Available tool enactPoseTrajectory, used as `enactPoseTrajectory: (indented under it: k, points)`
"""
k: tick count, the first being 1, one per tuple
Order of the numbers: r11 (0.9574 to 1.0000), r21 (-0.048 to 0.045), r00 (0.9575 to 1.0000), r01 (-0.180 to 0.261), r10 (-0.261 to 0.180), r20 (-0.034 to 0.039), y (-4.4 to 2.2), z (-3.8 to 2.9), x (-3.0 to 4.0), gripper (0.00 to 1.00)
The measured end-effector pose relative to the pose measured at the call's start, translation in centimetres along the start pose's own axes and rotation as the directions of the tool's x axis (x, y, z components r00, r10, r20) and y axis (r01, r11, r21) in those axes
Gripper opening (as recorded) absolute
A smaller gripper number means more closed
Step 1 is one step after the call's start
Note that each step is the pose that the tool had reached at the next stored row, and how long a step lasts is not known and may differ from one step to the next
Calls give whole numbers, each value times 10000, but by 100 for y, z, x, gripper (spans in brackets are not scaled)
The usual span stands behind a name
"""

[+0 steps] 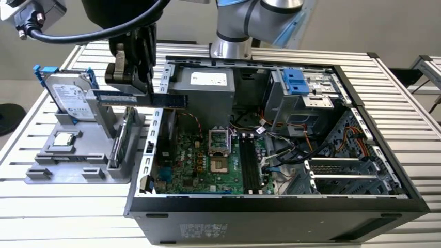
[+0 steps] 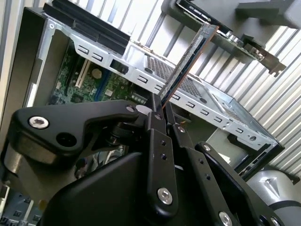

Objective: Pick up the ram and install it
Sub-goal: 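Pick up the ram and move it above insertion slot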

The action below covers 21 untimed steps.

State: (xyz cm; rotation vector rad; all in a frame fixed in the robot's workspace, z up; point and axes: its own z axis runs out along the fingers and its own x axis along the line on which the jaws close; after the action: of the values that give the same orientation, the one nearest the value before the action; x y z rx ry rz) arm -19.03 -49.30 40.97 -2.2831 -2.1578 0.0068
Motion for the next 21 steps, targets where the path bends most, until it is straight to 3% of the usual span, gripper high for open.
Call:
enactPoseTrajectory:
  k: [21]
  points:
    - [10000, 2, 10000, 0, 0, 0, 397, -1, 22, 0]
